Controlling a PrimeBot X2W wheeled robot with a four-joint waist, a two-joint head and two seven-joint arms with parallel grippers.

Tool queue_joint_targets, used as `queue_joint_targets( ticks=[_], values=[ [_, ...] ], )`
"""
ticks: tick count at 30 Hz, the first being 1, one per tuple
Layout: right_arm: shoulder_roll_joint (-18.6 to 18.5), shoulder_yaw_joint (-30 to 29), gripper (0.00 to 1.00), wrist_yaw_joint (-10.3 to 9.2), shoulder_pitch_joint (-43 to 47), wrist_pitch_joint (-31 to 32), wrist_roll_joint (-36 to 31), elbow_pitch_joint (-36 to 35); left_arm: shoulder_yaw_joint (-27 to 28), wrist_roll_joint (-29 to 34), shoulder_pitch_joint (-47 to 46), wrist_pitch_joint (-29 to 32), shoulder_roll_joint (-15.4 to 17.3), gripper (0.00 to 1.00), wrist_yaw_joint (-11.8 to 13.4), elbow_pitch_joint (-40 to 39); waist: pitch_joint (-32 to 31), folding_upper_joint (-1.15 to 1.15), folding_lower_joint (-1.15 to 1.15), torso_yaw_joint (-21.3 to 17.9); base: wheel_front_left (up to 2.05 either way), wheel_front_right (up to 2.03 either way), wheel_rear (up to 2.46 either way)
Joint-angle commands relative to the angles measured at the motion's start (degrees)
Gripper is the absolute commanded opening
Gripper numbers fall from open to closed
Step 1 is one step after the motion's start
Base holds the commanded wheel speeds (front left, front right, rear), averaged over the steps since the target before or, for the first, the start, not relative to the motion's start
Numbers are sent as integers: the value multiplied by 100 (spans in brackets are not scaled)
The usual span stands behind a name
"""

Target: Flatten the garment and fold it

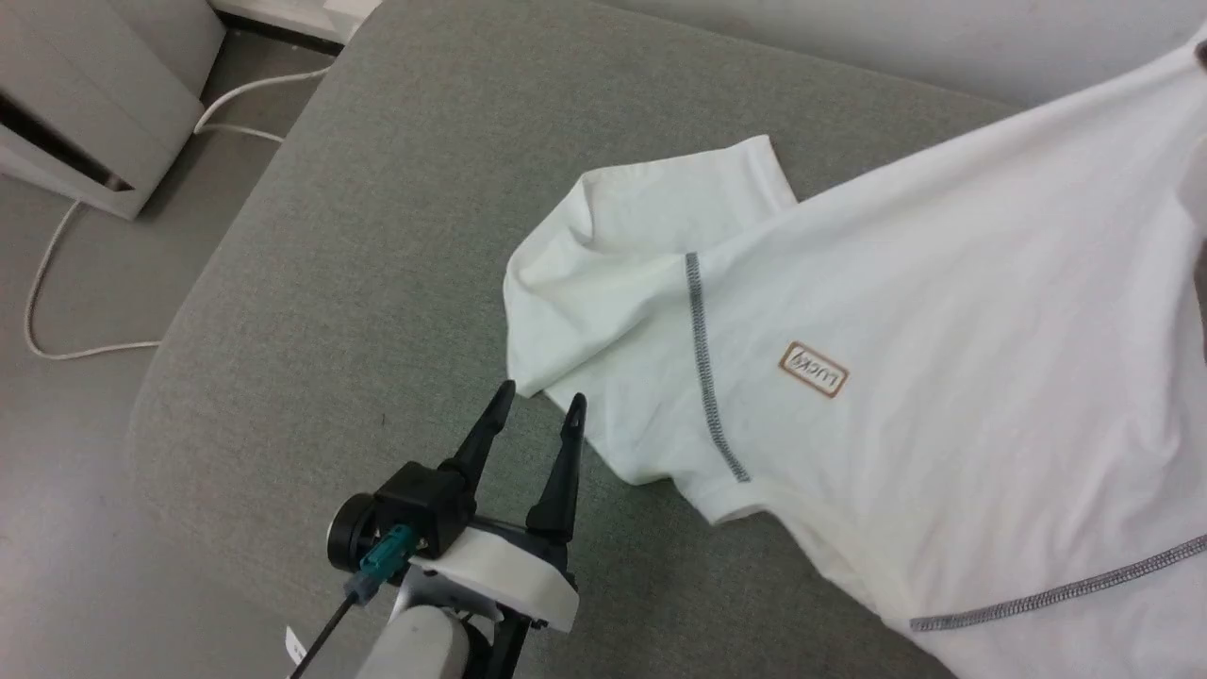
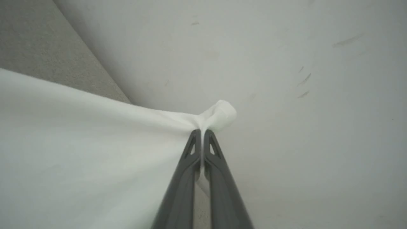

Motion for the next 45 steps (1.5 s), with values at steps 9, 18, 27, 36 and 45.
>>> queue_joint_targets(
  ticks=[9, 18, 27, 36, 45],
  values=[
    [290, -847, 0, -13, -813, -753, -1261, 831, -61, 29, -261, -27, -149, 100, -111, 40, 342, 0, -1, 245, 0, 0, 0],
    [871, -855, 100, -13, -518, -1128, -1095, 1920, -117, -165, -247, -27, -184, 100, -174, 367, 87, 0, -1, -68, 0, 0, 0],
    [1391, -877, 100, -13, 84, -2273, -266, 2031, 74, -582, -12, 345, -93, 100, -203, 885, -708, 0, -1, -895, 0, 0, 0],
    [1702, -1379, 100, -13, 1740, -2569, 844, 361, 297, -1174, 344, 1228, 52, 100, -192, 867, -1083, 0, -1, -1673, 0, 0, 0],
    [2363, -2118, 100, -13, 3834, -2498, 819, -2104, 507, -1668, 173, 1737, 39, 100, -151, 861, -873, 0, -1, -2204, 0, 0, 0]
  ],
)
